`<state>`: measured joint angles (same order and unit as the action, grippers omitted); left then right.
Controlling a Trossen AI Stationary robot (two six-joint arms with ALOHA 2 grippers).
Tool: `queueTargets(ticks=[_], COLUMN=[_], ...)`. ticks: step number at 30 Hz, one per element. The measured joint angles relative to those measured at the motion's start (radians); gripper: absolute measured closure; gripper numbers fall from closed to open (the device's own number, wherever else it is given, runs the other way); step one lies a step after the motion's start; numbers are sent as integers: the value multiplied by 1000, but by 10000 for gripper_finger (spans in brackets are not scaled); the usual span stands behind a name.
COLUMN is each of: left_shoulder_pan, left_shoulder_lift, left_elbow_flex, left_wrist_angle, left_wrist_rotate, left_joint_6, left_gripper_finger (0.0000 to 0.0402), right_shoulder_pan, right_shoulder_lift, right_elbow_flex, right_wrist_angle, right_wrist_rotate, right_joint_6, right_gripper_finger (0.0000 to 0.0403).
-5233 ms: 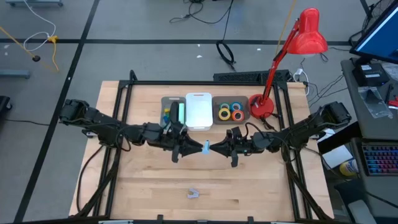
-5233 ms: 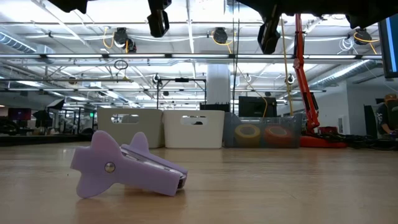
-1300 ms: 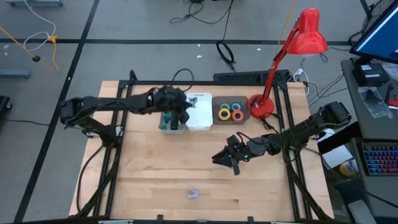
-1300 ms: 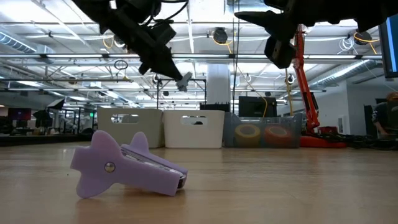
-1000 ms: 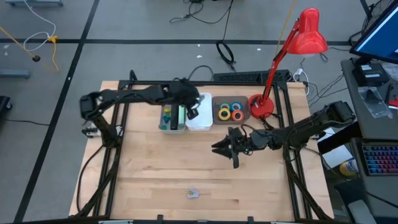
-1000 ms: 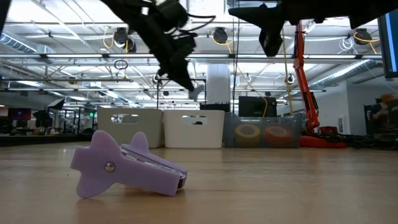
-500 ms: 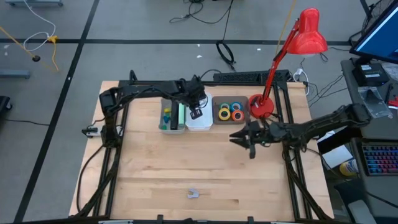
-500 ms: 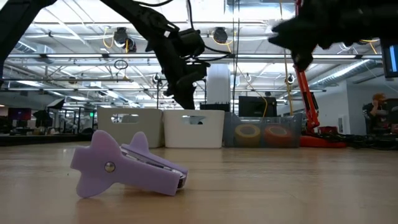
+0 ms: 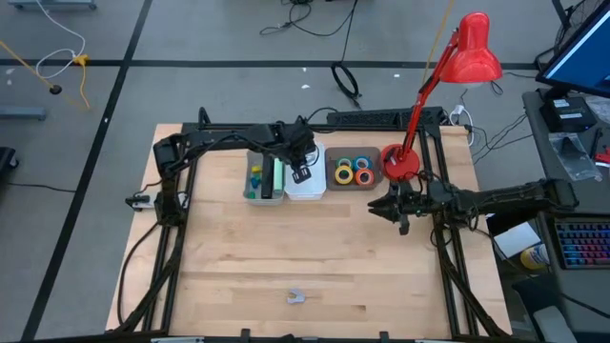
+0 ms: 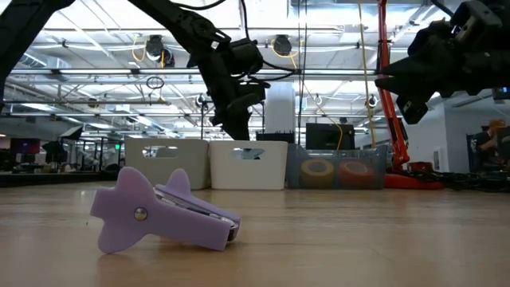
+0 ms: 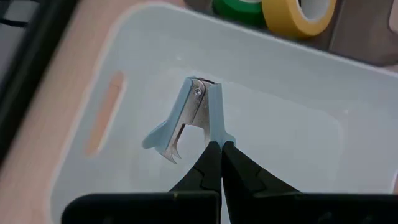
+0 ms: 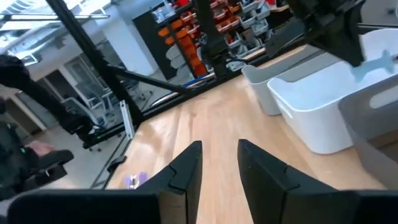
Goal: Pick and place Stapler, Stapler remover, tape
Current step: Put the light blue staple remover into the white bin, then put the pink staple remover into the white bin
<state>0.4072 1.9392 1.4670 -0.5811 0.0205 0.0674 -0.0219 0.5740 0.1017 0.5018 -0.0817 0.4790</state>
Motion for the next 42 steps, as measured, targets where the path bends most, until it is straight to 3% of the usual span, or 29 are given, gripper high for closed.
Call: queueTargets(ticks=[9,18,31,37,42], left_shoulder_pan=[3,7,7,1,-62], left_shoulder_lift=[41,55,53,-78,-256], left_elbow_flex=[-1,-1,-1,-2,-1], left_wrist_angle=[-16,15,6,-34,-180], left_wrist_rotate=[1,4,-56,-14,32], left_joint_6=[-27,40,88,-28,-110], left_gripper_finger=[401,396,317,280,273], right_shoulder_pan=[-130,-169,-169,-169,-169], right_shoulder_lift=[-33,-36,-36,-36,-36], right_elbow_flex=[0,0,0,0,0], right_wrist_angle=[-6,3,28,58,55], right_wrist_rotate=[-54,-87,-106,-106,-107], right_joint_6=[17,33,42,42,40], right_gripper_finger=[307,307,307,307,307])
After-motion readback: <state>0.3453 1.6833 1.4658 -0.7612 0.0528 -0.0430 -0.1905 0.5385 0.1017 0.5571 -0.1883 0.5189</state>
